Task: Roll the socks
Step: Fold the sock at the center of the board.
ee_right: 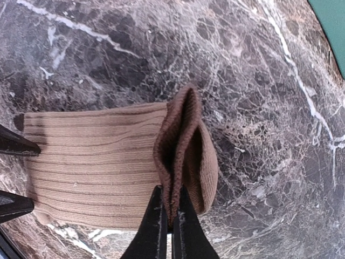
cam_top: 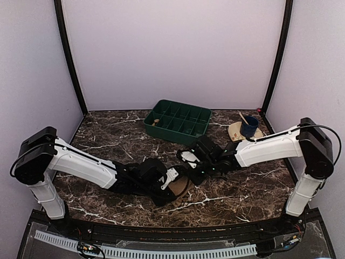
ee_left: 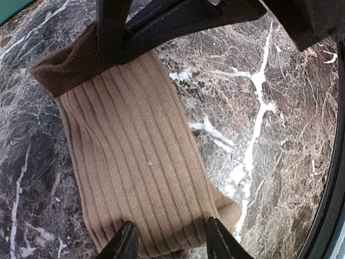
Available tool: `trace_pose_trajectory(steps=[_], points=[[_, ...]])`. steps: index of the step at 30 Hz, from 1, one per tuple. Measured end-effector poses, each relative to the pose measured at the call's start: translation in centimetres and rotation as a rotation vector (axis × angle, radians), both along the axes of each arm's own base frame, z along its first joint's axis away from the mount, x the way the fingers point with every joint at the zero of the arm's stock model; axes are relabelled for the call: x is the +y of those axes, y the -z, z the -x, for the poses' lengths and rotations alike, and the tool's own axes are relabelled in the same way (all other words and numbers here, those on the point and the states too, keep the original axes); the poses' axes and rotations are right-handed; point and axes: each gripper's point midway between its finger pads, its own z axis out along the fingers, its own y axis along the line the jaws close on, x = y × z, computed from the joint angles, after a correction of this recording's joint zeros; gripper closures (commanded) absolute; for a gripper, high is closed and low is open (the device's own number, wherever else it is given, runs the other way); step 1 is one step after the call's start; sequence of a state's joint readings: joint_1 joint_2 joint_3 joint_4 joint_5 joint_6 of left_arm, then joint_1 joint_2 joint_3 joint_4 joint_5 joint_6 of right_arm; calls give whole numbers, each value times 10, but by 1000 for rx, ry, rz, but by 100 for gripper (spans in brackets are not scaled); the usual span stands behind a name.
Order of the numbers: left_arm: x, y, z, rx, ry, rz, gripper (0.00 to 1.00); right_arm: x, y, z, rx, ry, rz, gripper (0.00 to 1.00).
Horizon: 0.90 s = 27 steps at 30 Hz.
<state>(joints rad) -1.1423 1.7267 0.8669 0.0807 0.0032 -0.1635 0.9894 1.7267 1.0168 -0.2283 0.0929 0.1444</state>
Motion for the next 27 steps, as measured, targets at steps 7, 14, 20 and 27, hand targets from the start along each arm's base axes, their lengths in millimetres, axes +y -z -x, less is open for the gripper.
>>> trace_pose_trajectory(steps=[7, 14, 20, 27], points=[[-1, 7, 1, 10, 4, -13, 54, -3, 7, -1, 14, 6, 9, 100], [-3, 13, 1, 19, 7, -24, 54, -7, 16, -4, 31, 22, 22, 100], [-9, 14, 2, 22, 14, -27, 55, -11, 21, -8, 40, 43, 27, 100], [-13, 14, 1, 29, 14, -27, 55, -18, 34, -13, 67, 80, 46, 93]])
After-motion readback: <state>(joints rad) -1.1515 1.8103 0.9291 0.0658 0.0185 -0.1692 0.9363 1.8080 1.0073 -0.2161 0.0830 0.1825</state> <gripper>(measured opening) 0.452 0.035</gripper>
